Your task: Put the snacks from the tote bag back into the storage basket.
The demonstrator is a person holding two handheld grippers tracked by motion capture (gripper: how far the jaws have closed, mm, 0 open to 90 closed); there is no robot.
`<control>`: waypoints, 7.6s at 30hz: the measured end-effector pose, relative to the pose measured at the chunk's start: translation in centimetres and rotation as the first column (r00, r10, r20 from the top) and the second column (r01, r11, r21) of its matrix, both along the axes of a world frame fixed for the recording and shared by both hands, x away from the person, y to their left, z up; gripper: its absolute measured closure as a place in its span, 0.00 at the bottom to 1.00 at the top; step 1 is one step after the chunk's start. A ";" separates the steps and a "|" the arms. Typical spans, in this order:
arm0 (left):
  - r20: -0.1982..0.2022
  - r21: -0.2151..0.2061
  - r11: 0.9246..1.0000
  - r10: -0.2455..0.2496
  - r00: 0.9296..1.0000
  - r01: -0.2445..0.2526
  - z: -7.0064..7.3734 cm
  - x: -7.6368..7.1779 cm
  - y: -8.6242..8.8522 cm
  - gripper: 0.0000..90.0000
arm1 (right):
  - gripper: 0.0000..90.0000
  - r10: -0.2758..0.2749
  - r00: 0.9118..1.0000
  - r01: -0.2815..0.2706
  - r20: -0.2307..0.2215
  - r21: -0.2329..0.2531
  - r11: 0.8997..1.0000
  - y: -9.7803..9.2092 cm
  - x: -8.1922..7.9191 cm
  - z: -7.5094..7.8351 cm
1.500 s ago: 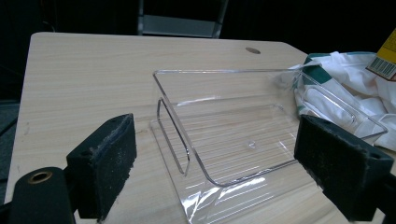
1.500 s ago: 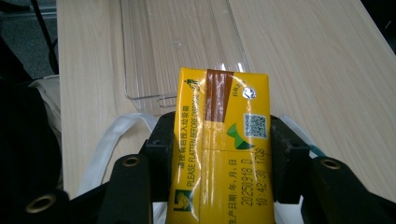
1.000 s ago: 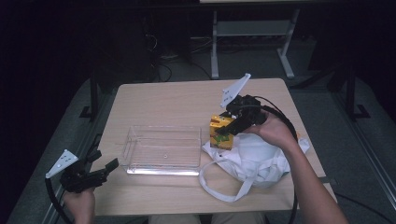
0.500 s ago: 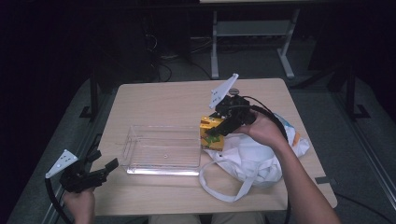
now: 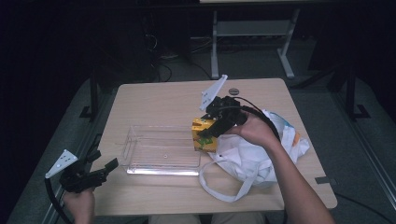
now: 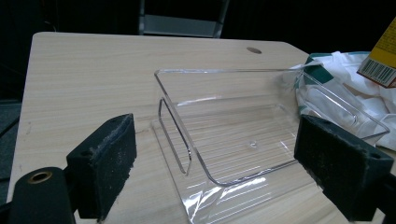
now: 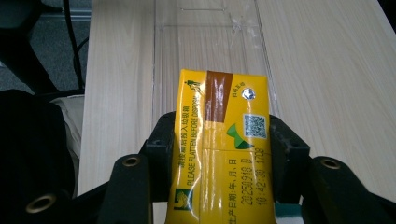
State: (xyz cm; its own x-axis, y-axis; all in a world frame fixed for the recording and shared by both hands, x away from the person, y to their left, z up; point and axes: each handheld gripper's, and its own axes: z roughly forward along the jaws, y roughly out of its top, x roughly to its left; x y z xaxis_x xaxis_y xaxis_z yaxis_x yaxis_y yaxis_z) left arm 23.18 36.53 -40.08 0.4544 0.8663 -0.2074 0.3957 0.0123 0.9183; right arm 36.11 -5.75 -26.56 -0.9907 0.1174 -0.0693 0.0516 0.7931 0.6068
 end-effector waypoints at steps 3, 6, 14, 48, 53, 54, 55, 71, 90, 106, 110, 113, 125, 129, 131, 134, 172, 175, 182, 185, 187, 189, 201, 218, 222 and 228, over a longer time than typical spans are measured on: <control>0.001 0.000 1.000 -0.001 1.000 0.001 0.0 0.0 0.0 0.14 | 0.58 0.013 1.000 -0.013 0.006 0.007 1.000 0.4 0.0 0.0; 0.001 -0.001 1.000 -0.001 1.000 0.001 0.0 0.0 0.0 0.14 | 0.58 0.020 1.000 -0.020 0.006 0.006 1.000 0.8 0.0 0.0; 0.001 0.001 1.000 -0.001 1.000 0.001 0.0 0.0 0.0 0.14 | 0.58 0.035 0.999 -0.035 0.003 -0.004 0.999 1.7 -0.1 -0.2; 0.001 0.001 1.000 -0.003 1.000 0.003 0.1 0.0 0.0 0.14 | 0.58 0.095 0.995 -0.095 -0.022 -0.022 0.995 5.8 -0.6 -1.4; 0.001 0.002 1.000 -0.003 1.000 0.003 0.1 0.0 0.0 0.14 | 0.58 0.095 0.995 -0.096 -0.029 -0.027 0.995 6.0 -0.6 -1.7; 0.001 0.002 1.000 -0.002 1.000 0.002 0.1 0.0 0.0 0.14 | 0.58 0.093 0.995 -0.094 -0.029 -0.026 0.995 6.0 -0.6 -1.7; 0.001 0.000 1.000 -0.001 1.000 0.001 0.0 0.0 0.0 0.14 | 0.58 0.094 0.995 -0.095 -0.028 -0.026 0.995 6.0 -0.5 -1.8; 0.003 -0.001 1.000 -0.002 1.000 0.002 0.0 0.0 0.0 0.14 | 0.58 0.098 0.995 -0.100 -0.033 -0.038 0.994 6.7 -0.3 -2.5; 0.003 -0.001 1.000 -0.003 1.000 0.003 0.0 0.0 0.0 0.14 | 0.58 0.095 0.994 -0.097 -0.048 -0.054 0.994 7.2 0.0 -3.8; -0.001 -0.009 1.000 0.001 1.000 -0.001 0.0 0.0 0.0 0.14 | 0.58 0.086 0.994 -0.090 -0.063 -0.064 0.994 7.4 0.4 -5.0; 0.001 -0.006 1.000 -0.001 1.000 0.001 0.0 0.0 0.0 0.14 | 0.58 0.088 0.994 -0.093 -0.065 -0.067 0.993 7.5 0.4 -5.3; 0.001 -0.006 1.000 -0.001 1.000 0.001 0.0 0.0 0.0 0.14 | 0.58 0.086 0.994 -0.091 -0.065 -0.070 0.993 7.6 0.4 -5.5; 0.000 -0.006 1.000 -0.001 1.000 0.001 0.0 0.0 0.0 0.14 | 0.58 0.081 0.993 -0.087 -0.081 -0.075 0.993 7.4 0.4 -6.6; 0.000 -0.006 1.000 0.000 1.000 0.000 0.0 0.0 0.0 0.14 | 0.58 0.082 0.993 -0.088 -0.084 -0.075 0.993 7.4 0.4 -7.0; 0.001 -0.005 1.000 0.000 1.000 0.000 0.0 0.0 0.0 0.14 | 0.58 0.081 0.993 -0.088 -0.087 -0.075 0.993 7.4 0.4 -7.1; 0.000 -0.006 1.000 -0.001 1.000 0.001 0.0 0.0 0.0 0.14 | 0.58 0.082 0.993 -0.088 -0.089 -0.072 0.993 7.4 0.3 -7.3; -0.002 -0.009 1.000 -0.001 1.000 0.001 0.0 0.0 -0.1 0.14 | 0.57 0.078 0.992 -0.085 -0.103 -0.069 0.994 7.1 0.3 -9.2; -0.005 -0.009 1.000 -0.001 1.000 0.000 0.0 0.0 -0.1 0.14 | 0.57 0.075 0.992 -0.082 -0.105 -0.066 0.994 7.1 0.3 -9.3; -0.002 -0.008 1.000 -0.001 1.000 0.001 0.0 0.0 -0.1 0.14 | 0.57 0.071 0.991 -0.078 -0.109 -0.065 0.995 6.9 0.3 -9.6; -0.001 -0.007 1.000 -0.003 1.000 0.003 0.0 0.0 -0.1 0.14 | 0.57 0.072 0.992 -0.079 -0.108 -0.067 0.995 6.9 0.3 -9.7; -0.001 -0.006 1.000 -0.002 1.000 0.002 0.0 0.0 0.0 0.14 | 0.57 0.071 0.992 -0.079 -0.109 -0.067 0.995 6.9 0.3 -9.8; -0.001 -0.007 1.000 -0.002 1.000 0.002 0.0 0.0 0.0 0.14 | 0.57 0.069 0.992 -0.077 -0.109 -0.068 0.995 6.9 0.3 -9.9; -0.002 -0.006 1.000 -0.001 1.000 0.001 0.0 0.0 -0.1 0.14 | 0.57 0.067 0.992 -0.076 -0.110 -0.073 0.994 6.6 0.4 -10.2; -0.003 -0.008 1.000 -0.002 1.000 0.002 0.0 0.0 -0.2 0.14 | 0.56 0.050 0.991 -0.061 -0.126 -0.092 0.994 6.2 0.3 -10.3; -0.003 -0.008 1.000 -0.003 1.000 0.003 0.0 0.0 -0.2 0.14 | 0.56 0.051 0.991 -0.063 -0.128 -0.091 0.994 6.3 0.2 -10.3; -0.004 -0.007 1.000 -0.005 1.000 0.005 0.0 0.0 -0.2 0.14 | 0.55 0.054 0.989 -0.065 -0.140 -0.071 0.995 6.1 0.2 -10.4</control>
